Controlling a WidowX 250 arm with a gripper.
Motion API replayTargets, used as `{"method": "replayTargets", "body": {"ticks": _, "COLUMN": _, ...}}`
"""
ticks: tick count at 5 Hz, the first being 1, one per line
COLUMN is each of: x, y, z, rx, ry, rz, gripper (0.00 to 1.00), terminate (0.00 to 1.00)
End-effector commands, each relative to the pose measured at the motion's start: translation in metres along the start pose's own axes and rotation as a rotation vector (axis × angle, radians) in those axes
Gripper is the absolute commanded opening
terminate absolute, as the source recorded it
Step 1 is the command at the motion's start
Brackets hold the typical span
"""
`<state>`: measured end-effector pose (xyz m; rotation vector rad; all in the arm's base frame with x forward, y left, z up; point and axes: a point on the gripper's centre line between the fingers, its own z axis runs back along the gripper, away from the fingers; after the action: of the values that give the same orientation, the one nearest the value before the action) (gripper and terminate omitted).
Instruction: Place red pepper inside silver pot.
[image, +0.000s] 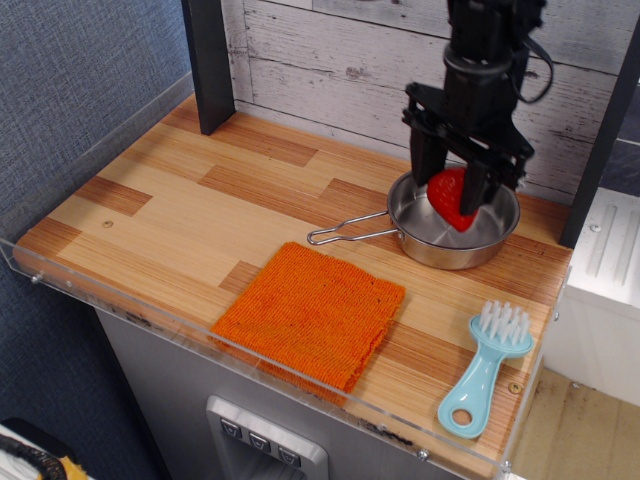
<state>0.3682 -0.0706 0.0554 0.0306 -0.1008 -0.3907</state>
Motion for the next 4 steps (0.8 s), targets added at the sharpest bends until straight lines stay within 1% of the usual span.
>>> {"method": "replayTargets", "body": {"ticks": 1, "x": -0.005, "y": -0.004, "z": -0.028, "rx": -0.016, "ry": 0.045, "rz": 0.031, "gripper": 0.0, "terminate": 0.0}}
{"method": "replayTargets", "body": {"ticks": 2, "x": -0.001, "y": -0.005, "z": -0.015, "rx": 0.005, "ry": 0.024, "rz": 0.016, "gripper": 1.0, "terminate": 0.0}}
{"method": "replayTargets", "body": {"ticks": 3, "x": 0.004, "y": 0.001, "z": 0.02, "rx": 0.046, "ry": -0.075, "rz": 0.047, "gripper": 1.0, "terminate": 0.0}}
{"method": "replayTargets", "body": {"ticks": 4, "x": 0.001, "y": 0.008, "z": 0.054, "rx": 0.091, "ry": -0.165, "rz": 0.086, "gripper": 1.0, "terminate": 0.0}}
